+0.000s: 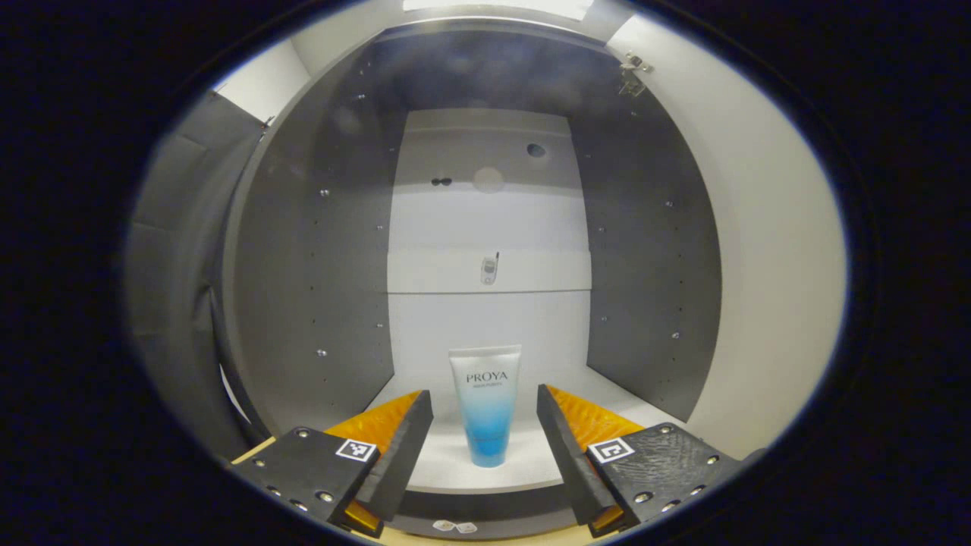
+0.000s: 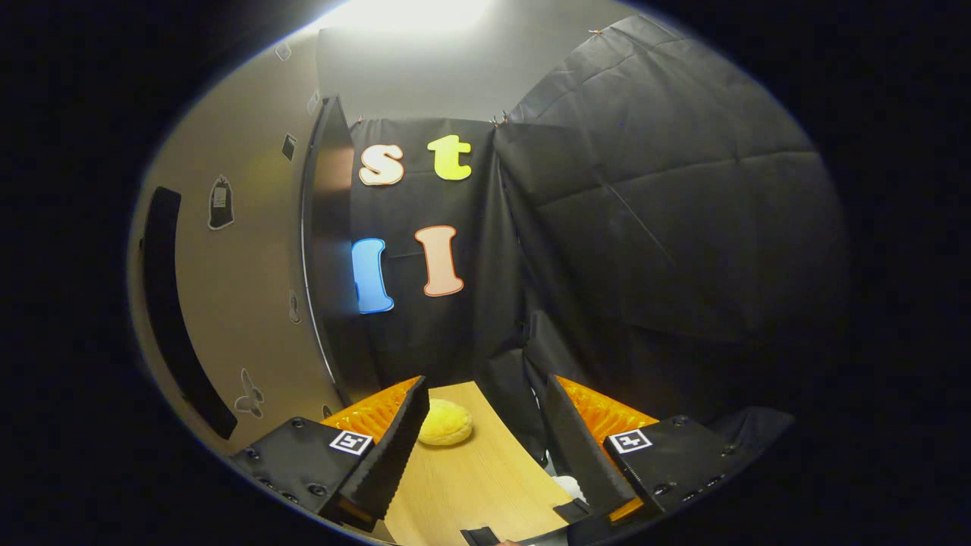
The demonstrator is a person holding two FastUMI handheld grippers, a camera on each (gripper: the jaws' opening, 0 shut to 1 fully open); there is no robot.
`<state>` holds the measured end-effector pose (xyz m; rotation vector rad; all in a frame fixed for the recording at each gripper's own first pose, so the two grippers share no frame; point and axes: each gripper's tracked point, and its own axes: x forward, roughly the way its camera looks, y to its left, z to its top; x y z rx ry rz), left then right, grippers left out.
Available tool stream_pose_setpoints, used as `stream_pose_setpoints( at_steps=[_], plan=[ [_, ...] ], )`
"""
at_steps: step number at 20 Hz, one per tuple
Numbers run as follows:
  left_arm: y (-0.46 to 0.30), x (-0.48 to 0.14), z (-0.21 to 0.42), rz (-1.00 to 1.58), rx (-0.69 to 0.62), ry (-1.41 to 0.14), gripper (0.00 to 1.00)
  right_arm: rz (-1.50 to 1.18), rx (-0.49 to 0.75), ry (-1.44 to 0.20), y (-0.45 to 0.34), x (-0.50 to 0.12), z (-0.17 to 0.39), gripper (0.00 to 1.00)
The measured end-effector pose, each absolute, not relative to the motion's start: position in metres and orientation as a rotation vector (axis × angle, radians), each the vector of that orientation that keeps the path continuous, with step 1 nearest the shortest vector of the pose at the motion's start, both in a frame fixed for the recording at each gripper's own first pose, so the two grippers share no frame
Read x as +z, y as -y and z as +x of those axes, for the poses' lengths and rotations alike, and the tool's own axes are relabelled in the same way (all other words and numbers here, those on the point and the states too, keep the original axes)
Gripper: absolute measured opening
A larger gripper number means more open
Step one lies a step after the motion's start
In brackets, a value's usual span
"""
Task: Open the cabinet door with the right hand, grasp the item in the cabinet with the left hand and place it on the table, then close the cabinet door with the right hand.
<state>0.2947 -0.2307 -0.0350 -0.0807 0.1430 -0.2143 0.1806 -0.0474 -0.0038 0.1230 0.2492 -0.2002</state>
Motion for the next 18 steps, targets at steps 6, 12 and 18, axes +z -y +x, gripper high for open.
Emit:
stream_pose_setpoints(
  at_steps=[6, 12, 18],
  plan=[
    [0.235, -0.054, 0.318, -0.071, -0.216, -0.170, 0.69, 0.110, -0.221, -0.271, 0.042, -0.009, 0.193, 0.97],
    [0.238, -0.051, 0.312, -0.101, -0.251, -0.173, 0.46, 0.110, -0.200, -0.276, 0.040, -0.012, 0.199, 0.97],
    [0.220, -0.037, 0.278, -0.103, -0.252, -0.130, 0.48, 0.114, -0.133, -0.274, 0.038, -0.013, 0.204, 0.97]
  ],
)
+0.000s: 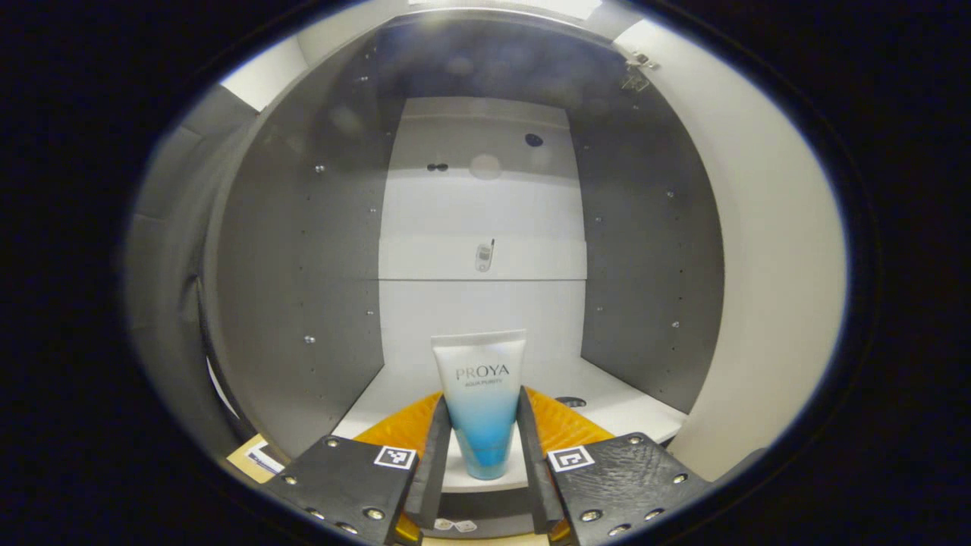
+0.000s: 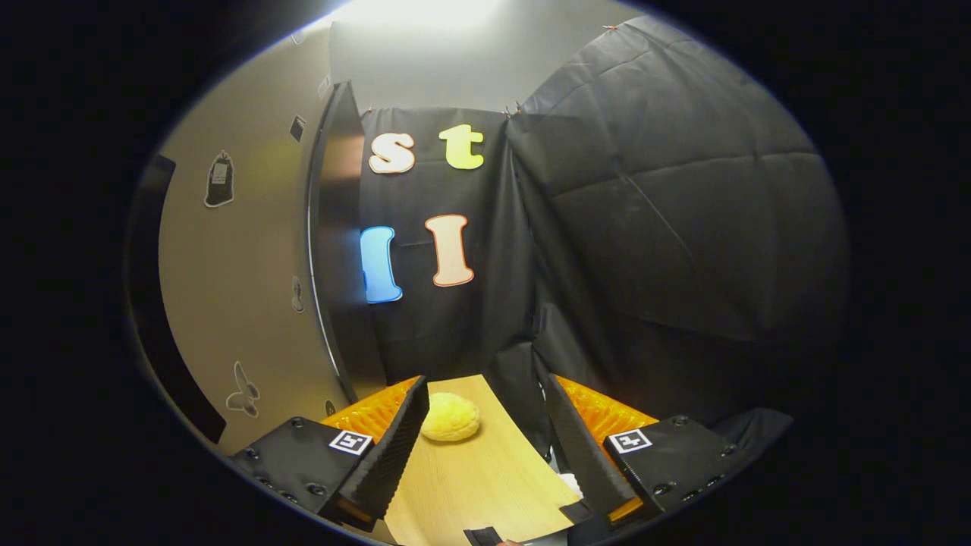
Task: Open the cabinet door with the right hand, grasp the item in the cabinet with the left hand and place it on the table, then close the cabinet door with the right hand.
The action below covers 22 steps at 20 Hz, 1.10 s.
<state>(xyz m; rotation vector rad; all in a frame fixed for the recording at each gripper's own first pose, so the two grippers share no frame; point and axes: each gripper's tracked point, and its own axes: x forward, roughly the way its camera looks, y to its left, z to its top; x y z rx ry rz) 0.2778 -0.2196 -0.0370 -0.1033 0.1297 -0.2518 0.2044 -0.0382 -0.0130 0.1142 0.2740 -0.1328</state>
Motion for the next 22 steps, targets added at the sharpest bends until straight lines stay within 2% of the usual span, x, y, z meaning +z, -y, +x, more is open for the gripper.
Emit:
stream_pose_setpoints(
  at_steps=[2, 7, 10, 11, 12, 13, 14, 22],
  plan=[
    [0.211, -0.030, 0.265, -0.093, -0.240, -0.108, 0.52, 0.119, -0.105, -0.273, 0.034, -0.014, 0.205, 0.97],
    [0.183, -0.016, 0.228, -0.075, -0.193, -0.075, 0.51, 0.116, -0.048, -0.271, 0.031, -0.014, 0.200, 0.97],
    [0.164, -0.015, 0.205, -0.060, -0.170, -0.072, 0.46, 0.119, -0.018, -0.266, 0.028, -0.015, 0.197, 0.97],
    [0.157, -0.015, 0.197, -0.055, -0.161, -0.072, 0.48, 0.121, -0.006, -0.266, 0.027, -0.014, 0.197, 0.97],
    [0.151, -0.015, 0.189, -0.052, -0.153, -0.073, 0.46, 0.124, 0.008, -0.267, 0.024, -0.015, 0.196, 0.97],
    [0.145, -0.016, 0.182, -0.051, -0.145, -0.074, 0.46, 0.124, 0.021, -0.269, 0.022, -0.015, 0.196, 0.92],
    [0.138, -0.018, 0.174, -0.052, -0.137, -0.075, 0.46, 0.122, 0.032, -0.271, 0.020, -0.017, 0.194, 0.97],
    [0.095, -0.042, 0.109, -0.048, -0.083, -0.088, 0.46, 0.117, 0.095, -0.267, 0.006, -0.019, 0.183, 0.97]
  ],
)
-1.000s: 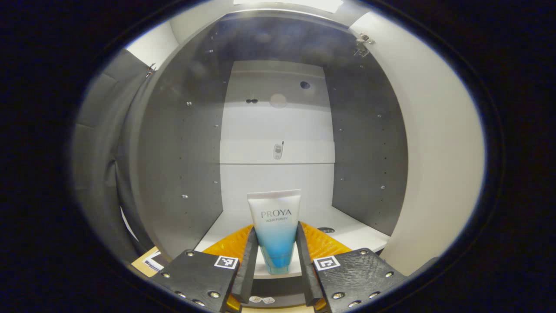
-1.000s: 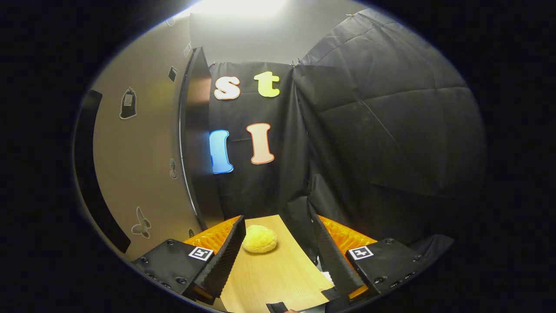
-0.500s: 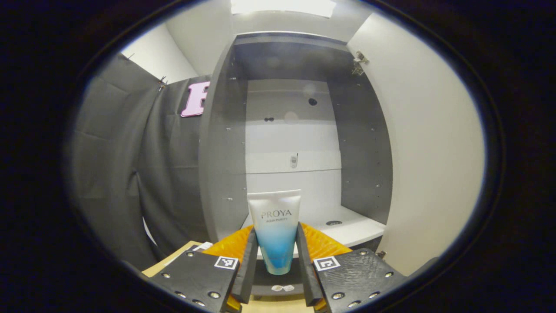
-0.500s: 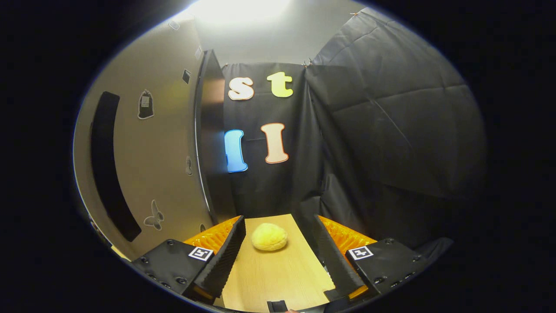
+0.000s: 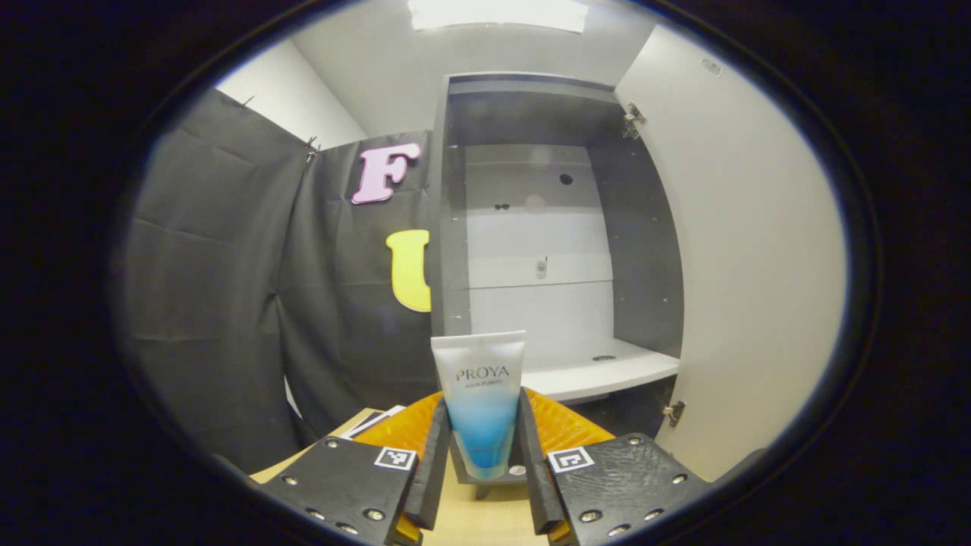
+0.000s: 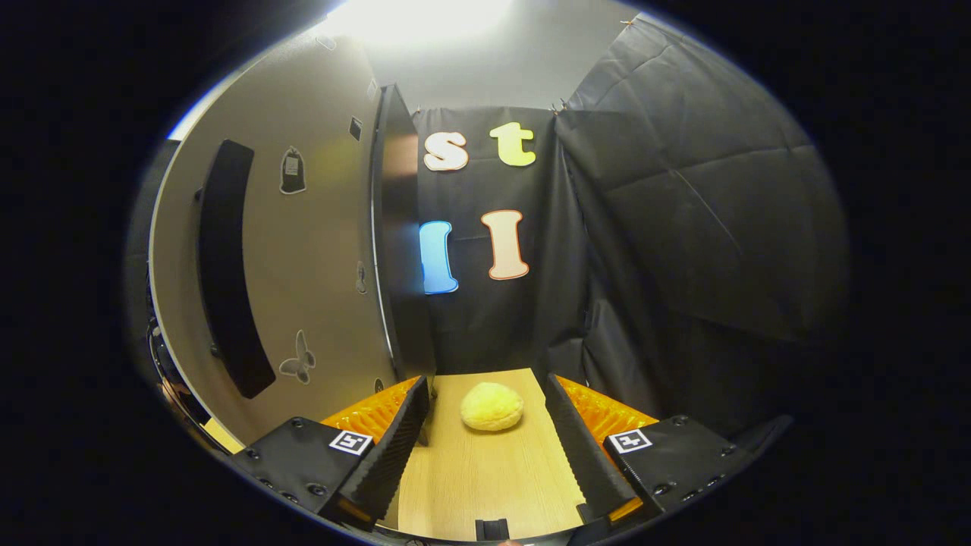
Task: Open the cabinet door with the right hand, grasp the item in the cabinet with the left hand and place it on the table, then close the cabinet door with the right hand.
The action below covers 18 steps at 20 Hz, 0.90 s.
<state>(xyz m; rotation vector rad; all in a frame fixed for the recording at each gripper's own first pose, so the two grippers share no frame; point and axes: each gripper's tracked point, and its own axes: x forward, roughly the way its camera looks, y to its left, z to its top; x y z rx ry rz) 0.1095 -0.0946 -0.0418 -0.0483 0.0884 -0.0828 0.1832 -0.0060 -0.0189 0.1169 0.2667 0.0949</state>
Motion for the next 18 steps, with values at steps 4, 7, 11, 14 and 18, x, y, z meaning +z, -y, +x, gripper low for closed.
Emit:
stream_pose_setpoints(
  at_steps=[4, 7, 11, 14, 18],
  plan=[
    [0.080, -0.065, 0.074, -0.061, -0.084, -0.106, 0.46, 0.126, 0.099, -0.260, 0.004, -0.019, 0.178, 0.97],
    [0.070, -0.084, 0.057, -0.060, -0.091, -0.113, 0.46, 0.130, 0.109, -0.264, 0.000, -0.020, 0.177, 0.97],
    [0.061, -0.114, 0.035, -0.073, -0.092, -0.127, 0.47, 0.113, 0.118, -0.269, -0.009, -0.022, 0.176, 0.97],
    [0.058, -0.144, 0.021, -0.064, -0.095, -0.154, 0.46, 0.114, 0.127, -0.277, -0.017, -0.025, 0.176, 0.97],
    [0.060, -0.189, 0.009, -0.057, -0.106, -0.193, 0.46, 0.114, 0.127, -0.285, -0.020, -0.031, 0.177, 0.97]
  ],
)
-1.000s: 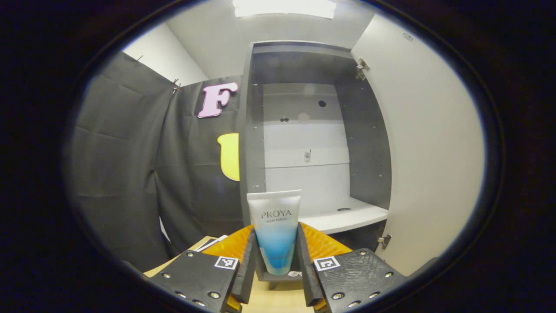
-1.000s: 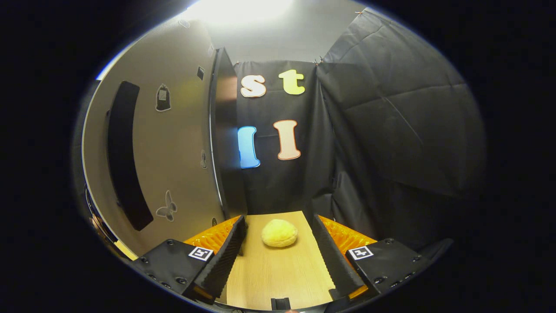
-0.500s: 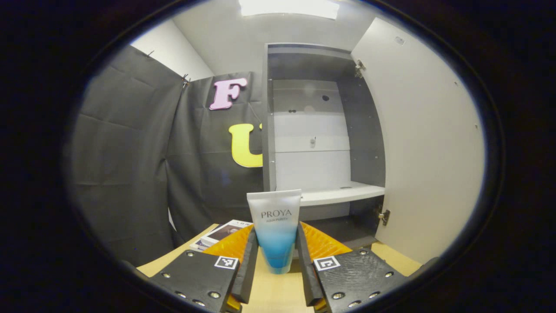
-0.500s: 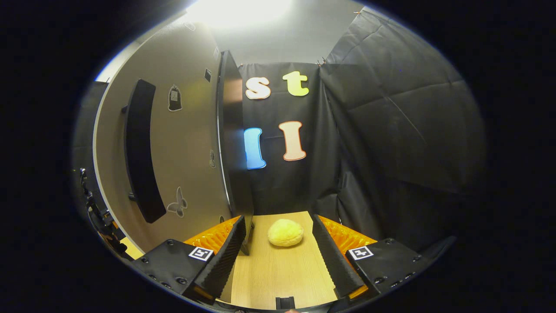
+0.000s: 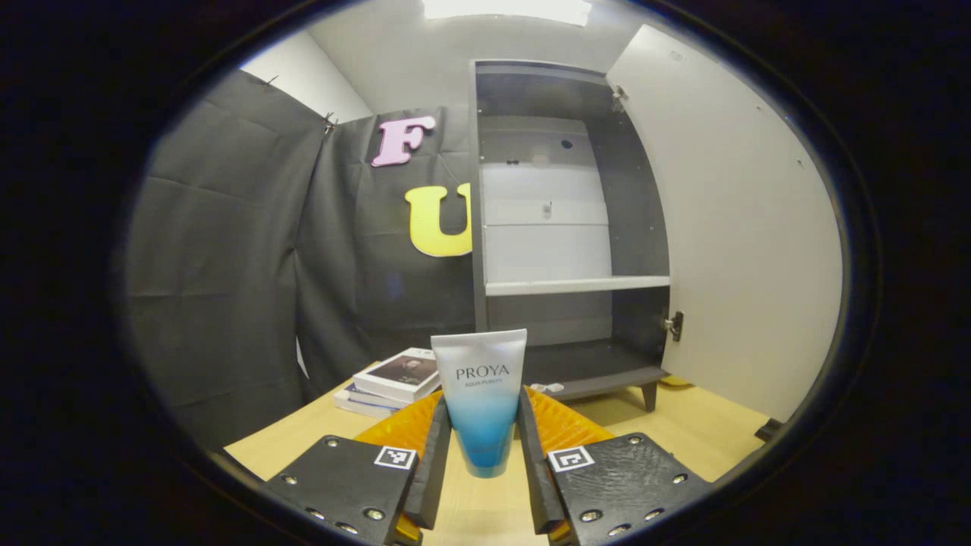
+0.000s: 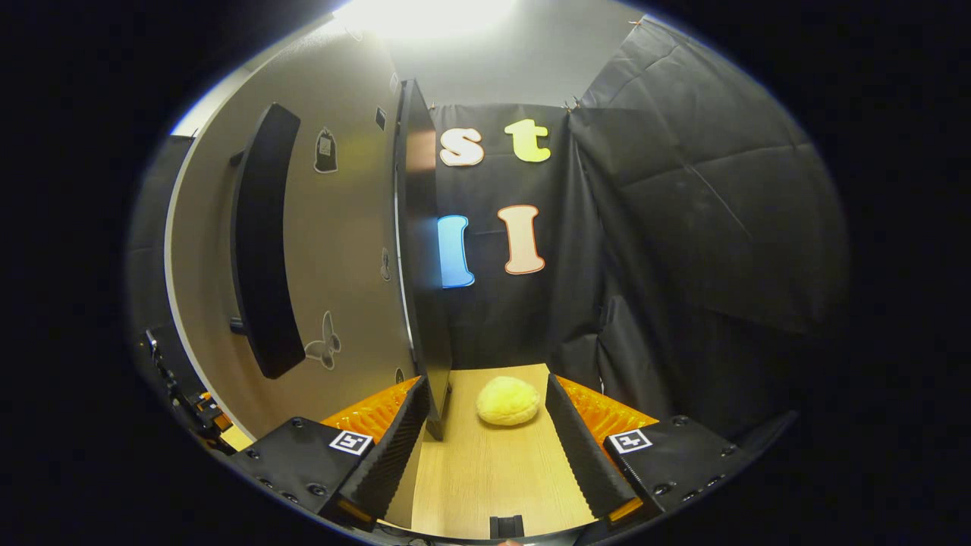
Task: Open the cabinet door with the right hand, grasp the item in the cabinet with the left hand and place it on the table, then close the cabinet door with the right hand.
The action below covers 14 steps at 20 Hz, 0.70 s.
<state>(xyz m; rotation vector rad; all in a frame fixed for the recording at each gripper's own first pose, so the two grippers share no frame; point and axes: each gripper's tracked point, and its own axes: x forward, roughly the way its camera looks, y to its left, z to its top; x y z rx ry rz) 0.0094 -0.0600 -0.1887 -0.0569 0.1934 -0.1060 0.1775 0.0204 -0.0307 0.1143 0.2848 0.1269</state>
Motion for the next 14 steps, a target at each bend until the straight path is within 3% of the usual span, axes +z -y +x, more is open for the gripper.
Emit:
stream_pose_setpoints(
  at_steps=[11, 13, 14],
  plan=[
    [0.080, -0.291, 0.008, -0.058, -0.134, -0.285, 0.49, 0.098, 0.089, -0.370, -0.018, -0.063, 0.182, 0.98],
    [0.082, -0.308, 0.004, -0.062, -0.130, -0.311, 0.49, 0.089, 0.090, -0.379, -0.018, -0.065, 0.184, 0.93],
    [0.083, -0.317, 0.000, -0.066, -0.130, -0.327, 0.51, 0.086, 0.093, -0.381, -0.020, -0.066, 0.185, 0.97]
  ],
)
